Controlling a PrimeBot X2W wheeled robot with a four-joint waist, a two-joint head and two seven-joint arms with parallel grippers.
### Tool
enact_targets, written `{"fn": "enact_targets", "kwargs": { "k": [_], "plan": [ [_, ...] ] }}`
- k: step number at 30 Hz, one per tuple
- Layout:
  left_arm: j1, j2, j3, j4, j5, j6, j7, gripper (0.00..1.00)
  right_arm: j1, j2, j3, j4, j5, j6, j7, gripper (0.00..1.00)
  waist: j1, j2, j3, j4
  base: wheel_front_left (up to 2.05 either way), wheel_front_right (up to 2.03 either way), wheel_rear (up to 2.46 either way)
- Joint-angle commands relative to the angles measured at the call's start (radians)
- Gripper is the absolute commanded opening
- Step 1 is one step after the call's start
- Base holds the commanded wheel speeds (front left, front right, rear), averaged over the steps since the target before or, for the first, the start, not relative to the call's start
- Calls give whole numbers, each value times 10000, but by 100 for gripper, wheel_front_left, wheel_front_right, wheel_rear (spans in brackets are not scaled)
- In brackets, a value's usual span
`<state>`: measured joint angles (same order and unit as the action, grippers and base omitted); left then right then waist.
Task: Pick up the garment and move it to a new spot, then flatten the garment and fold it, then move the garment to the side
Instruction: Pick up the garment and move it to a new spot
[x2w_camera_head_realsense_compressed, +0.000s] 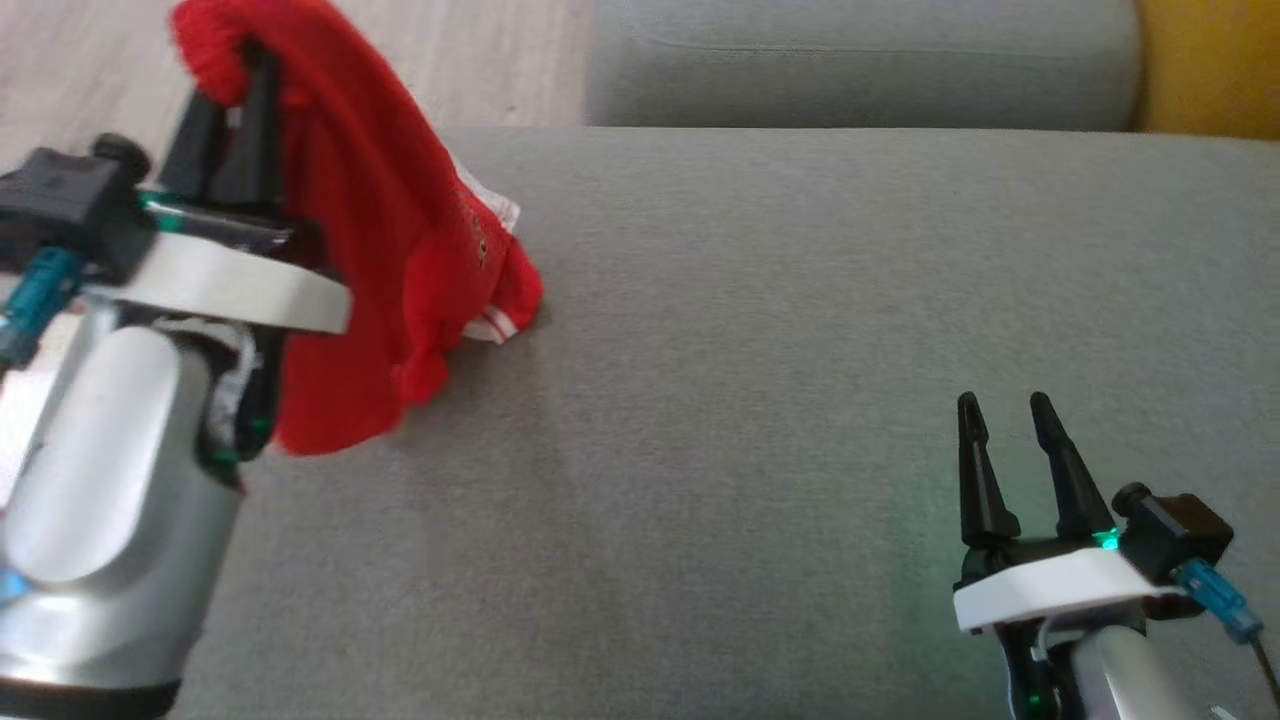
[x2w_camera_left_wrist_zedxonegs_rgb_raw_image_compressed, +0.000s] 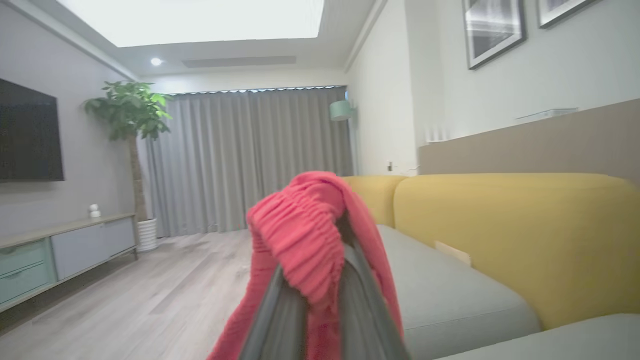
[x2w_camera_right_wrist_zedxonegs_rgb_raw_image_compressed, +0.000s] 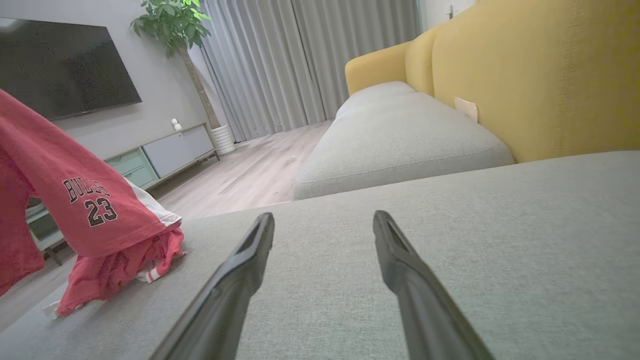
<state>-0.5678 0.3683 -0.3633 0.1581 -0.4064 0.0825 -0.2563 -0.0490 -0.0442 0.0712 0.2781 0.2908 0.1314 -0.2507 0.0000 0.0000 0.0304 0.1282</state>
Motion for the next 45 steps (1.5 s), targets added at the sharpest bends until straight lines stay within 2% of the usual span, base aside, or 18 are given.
{"fn": "enact_targets", "kwargs": {
  "k": [1,10,19,21,25,29,30,31,32,35,39,42,45],
  "plan": [
    [-776,152,299,-479,84,-53,-53,0,-372,-60,264,-380,52,-7,-111,100,0,0,2,-316,0,0,0],
    [-1450,-620,-606,-573,167,-362,205,0,-615,-60,579,-721,247,-7,-111,100,0,0,73,-1779,0,0,0],
    [-2183,-1637,-1209,-103,270,-220,248,0,-910,-60,991,-1350,462,-7,-111,100,0,0,405,-3516,0,0,0],
    [-2329,-1787,-1445,483,400,-189,363,0,-995,-60,1139,-1481,549,-7,-111,100,0,0,574,-4029,0,0,0],
    [-2284,-1886,-1684,1824,469,-189,471,0,-1109,-60,1387,-1639,725,-7,-111,100,0,0,874,-4642,0,0,0],
    [-2364,-2098,-1848,3298,525,-170,386,0,-1176,-60,1652,-1743,857,-7,-111,100,0,0,1185,-5119,0,0,0],
    [-2364,-2098,-1848,3298,525,-170,386,0,-1176,-60,1652,-1743,857,-7,-111,100,0,0,1185,-5119,0,0,0],
    [-2422,-2175,-1878,3683,541,-150,358,74,-1190,-60,1698,-1755,885,-7,-111,100,0,0,1253,-5201,0,0,0],
    [-2488,-2250,-1905,4067,540,-158,334,100,-1205,-60,1737,-1765,908,-7,-111,100,0,0,1304,-5264,0,0,0],
    [-2781,-2374,-1825,5000,499,-137,205,100,-1232,-60,1767,-1790,965,-7,-111,100,0,0,1411,-5332,0,0,0],
    [-3138,-2363,-1556,5601,423,-187,17,100,-1200,-60,1628,-1755,966,-7,-111,100,0,0,1400,-5064,0,0,0],
    [-3175,-2245,-1244,5588,331,-260,-40,100,-1139,-60,1534,-1678,878,-7,-111,100,0,0,1232,-4680,0,0,0],
    [-2880,-2082,-826,4896,340,-335,-49,100,-1042,-60,1357,-1591,756,-7,-111,100,0,0,968,-4125,0,0,0]
  ]
}}
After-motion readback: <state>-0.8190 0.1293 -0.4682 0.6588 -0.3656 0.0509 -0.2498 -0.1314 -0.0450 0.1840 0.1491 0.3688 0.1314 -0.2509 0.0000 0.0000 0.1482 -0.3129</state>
